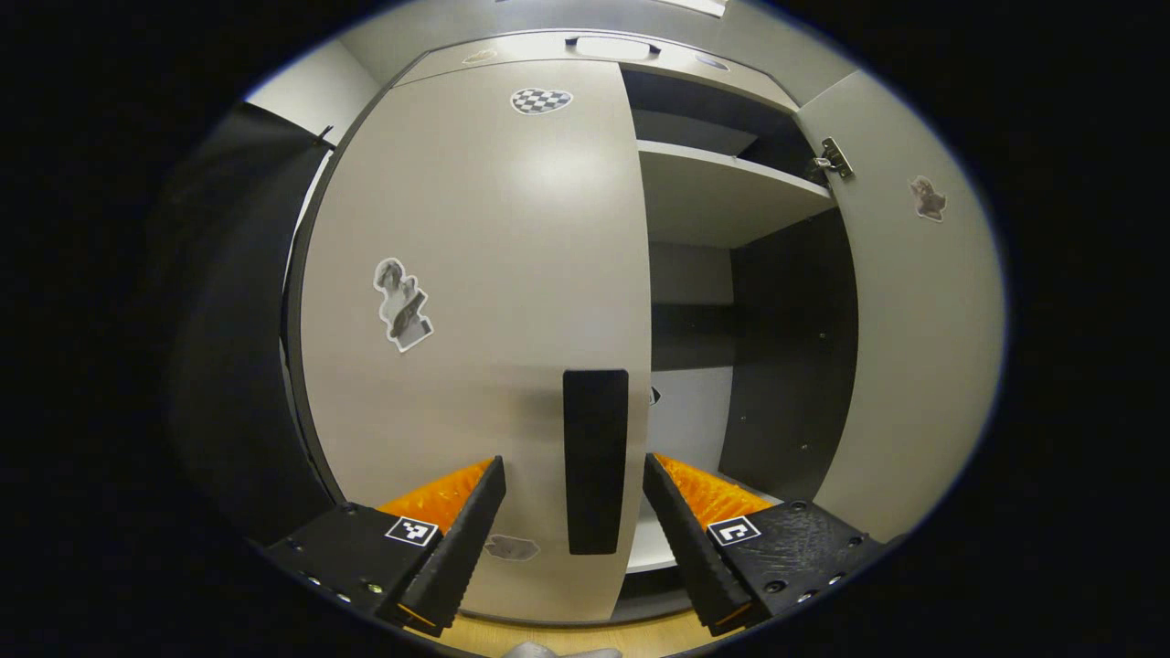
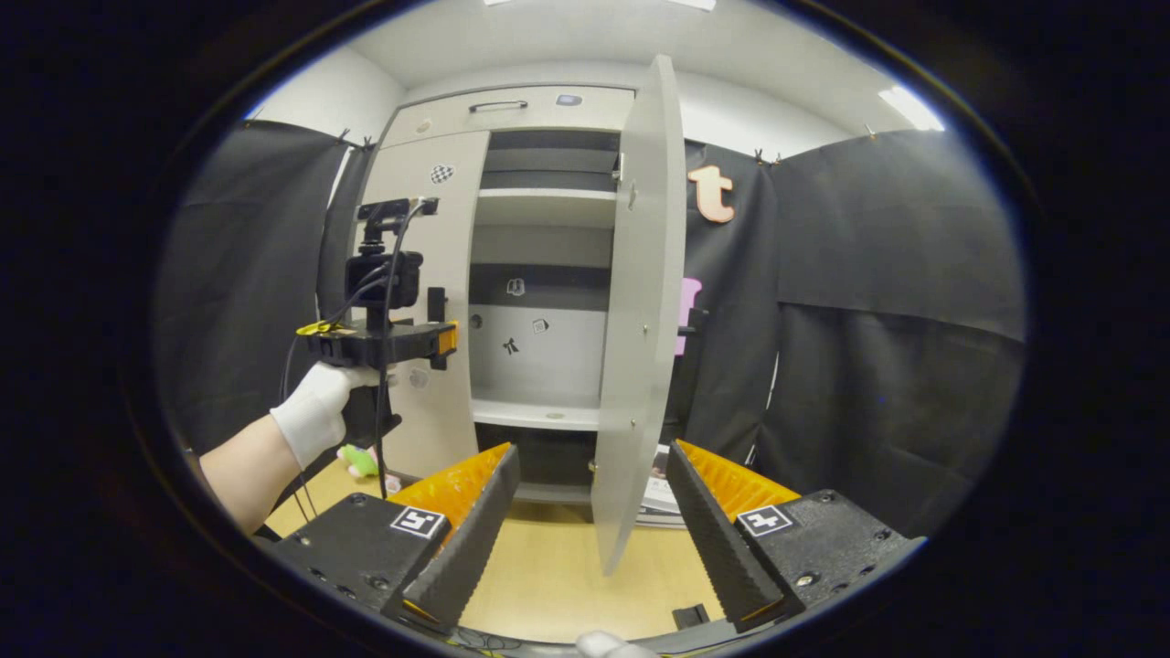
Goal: Open the right door of the double-door shoe cabinet with the right hand, and open the left door with the left hand.
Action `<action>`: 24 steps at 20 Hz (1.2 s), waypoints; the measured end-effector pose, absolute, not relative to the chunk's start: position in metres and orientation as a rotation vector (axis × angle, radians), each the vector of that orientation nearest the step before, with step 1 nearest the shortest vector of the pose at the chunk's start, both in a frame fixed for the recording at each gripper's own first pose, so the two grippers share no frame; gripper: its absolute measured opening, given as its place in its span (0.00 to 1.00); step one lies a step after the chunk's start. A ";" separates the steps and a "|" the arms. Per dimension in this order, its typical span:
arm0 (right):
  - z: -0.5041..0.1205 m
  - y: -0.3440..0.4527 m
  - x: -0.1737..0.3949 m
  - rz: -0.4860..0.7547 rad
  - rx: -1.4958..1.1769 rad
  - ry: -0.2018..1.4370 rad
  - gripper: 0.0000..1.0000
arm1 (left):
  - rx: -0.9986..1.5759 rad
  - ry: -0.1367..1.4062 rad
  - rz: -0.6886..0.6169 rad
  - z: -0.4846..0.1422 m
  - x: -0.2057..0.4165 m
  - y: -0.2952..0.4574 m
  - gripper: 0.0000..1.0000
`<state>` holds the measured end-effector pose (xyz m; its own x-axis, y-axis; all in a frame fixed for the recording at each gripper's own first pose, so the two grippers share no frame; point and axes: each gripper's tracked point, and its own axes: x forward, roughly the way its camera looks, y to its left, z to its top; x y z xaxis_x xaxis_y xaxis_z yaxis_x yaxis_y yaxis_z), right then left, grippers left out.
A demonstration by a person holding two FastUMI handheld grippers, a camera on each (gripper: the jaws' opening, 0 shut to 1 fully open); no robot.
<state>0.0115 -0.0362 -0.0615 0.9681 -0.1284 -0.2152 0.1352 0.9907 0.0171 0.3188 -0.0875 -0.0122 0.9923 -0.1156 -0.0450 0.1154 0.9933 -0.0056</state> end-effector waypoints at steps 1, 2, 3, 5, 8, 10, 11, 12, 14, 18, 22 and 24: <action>-0.061 -0.037 0.011 -0.133 0.032 0.216 0.97 | 0.000 0.046 -0.101 -0.013 0.321 -0.086 0.91; -0.062 -0.038 0.012 -0.133 0.035 0.216 1.00 | -0.001 0.062 -0.092 -0.016 0.324 -0.086 0.89; -0.062 -0.038 0.012 -0.134 0.036 0.218 1.00 | -0.011 0.079 -0.096 -0.020 0.326 -0.088 0.84; -0.060 -0.038 0.013 -0.134 0.030 0.215 1.00 | -0.012 0.104 -0.099 -0.028 0.332 -0.089 0.71; -0.059 -0.040 0.013 -0.135 0.025 0.205 0.97 | 0.004 0.115 -0.109 -0.034 0.335 -0.093 0.48; -0.057 -0.042 0.014 -0.138 0.026 0.203 0.97 | 0.011 0.101 -0.119 -0.032 0.335 -0.097 0.46; -0.057 -0.042 0.013 -0.138 0.028 0.205 0.97 | 0.018 0.094 -0.112 -0.031 0.335 -0.097 0.30; -0.057 -0.042 0.013 -0.139 0.031 0.206 0.97 | 0.021 0.101 -0.109 -0.032 0.336 -0.096 0.26; -0.057 -0.043 0.012 -0.138 0.033 0.205 0.97 | -0.007 0.105 -0.106 -0.034 0.339 -0.095 0.18; -0.054 -0.044 0.010 -0.133 0.032 0.200 0.96 | -0.042 0.108 -0.112 -0.032 0.334 -0.096 0.05; -0.052 -0.043 0.006 -0.124 0.040 0.190 1.00 | -0.034 0.115 -0.134 -0.033 0.331 -0.094 0.05; -0.050 -0.041 0.003 -0.113 0.039 0.189 0.96 | -0.036 0.114 -0.142 -0.033 0.328 -0.094 0.05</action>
<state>0.0034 -0.0406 -0.0505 0.9759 -0.1084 -0.1893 0.1158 0.9929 0.0281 0.3280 -0.0943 -0.0325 0.9834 -0.1436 -0.1110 0.1395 0.9892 -0.0442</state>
